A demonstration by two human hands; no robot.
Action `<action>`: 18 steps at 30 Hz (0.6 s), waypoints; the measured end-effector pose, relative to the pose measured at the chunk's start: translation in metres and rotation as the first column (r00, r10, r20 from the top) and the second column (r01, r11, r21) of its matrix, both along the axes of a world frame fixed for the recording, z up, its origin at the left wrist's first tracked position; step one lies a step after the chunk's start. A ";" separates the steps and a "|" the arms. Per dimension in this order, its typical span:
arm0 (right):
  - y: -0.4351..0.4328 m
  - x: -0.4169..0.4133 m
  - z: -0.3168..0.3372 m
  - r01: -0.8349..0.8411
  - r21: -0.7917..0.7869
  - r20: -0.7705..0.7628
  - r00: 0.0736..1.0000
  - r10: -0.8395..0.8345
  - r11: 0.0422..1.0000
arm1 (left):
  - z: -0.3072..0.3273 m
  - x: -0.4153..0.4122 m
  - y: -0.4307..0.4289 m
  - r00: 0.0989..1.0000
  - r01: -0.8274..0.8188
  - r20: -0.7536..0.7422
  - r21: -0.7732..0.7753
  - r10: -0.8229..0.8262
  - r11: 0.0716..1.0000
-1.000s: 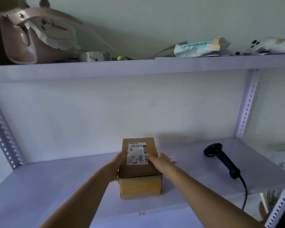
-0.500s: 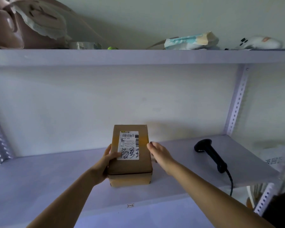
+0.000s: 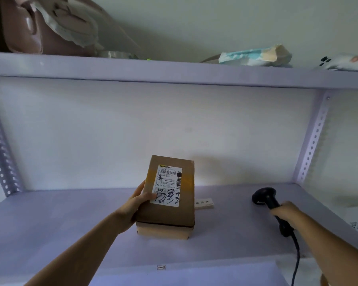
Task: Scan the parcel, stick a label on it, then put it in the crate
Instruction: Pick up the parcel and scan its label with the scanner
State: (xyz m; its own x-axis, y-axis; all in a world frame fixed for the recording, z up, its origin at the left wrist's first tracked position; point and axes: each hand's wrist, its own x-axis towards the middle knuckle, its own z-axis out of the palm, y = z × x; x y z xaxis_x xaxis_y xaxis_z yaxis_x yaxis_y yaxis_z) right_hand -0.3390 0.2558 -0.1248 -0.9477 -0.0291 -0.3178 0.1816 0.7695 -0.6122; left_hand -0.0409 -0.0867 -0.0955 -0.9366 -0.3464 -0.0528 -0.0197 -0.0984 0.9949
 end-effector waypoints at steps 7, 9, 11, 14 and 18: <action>-0.017 0.034 0.021 -0.048 -0.360 -0.047 0.998 0.033 0.932 | 0.000 -0.001 -0.006 1.000 -0.007 -0.002 -0.004 0.007 1.000; -0.029 0.050 0.050 -0.213 -0.370 -0.198 0.969 0.147 0.904 | 0.004 -0.002 -0.010 1.000 0.003 0.004 0.000 -0.003 1.000; -0.040 0.071 0.083 -0.402 -0.384 -0.293 0.907 0.303 0.831 | 0.008 -0.003 -0.015 1.000 0.016 0.012 -0.006 -0.016 1.000; -0.051 0.109 0.125 -0.639 -0.301 -0.371 0.762 0.530 0.708 | 0.011 -0.004 -0.020 0.999 0.015 0.030 -0.012 -0.015 1.000; -0.060 0.146 0.140 -0.759 -0.091 -0.415 0.618 0.668 0.645 | 0.014 -0.007 -0.020 0.999 -0.004 0.048 -0.030 0.005 1.000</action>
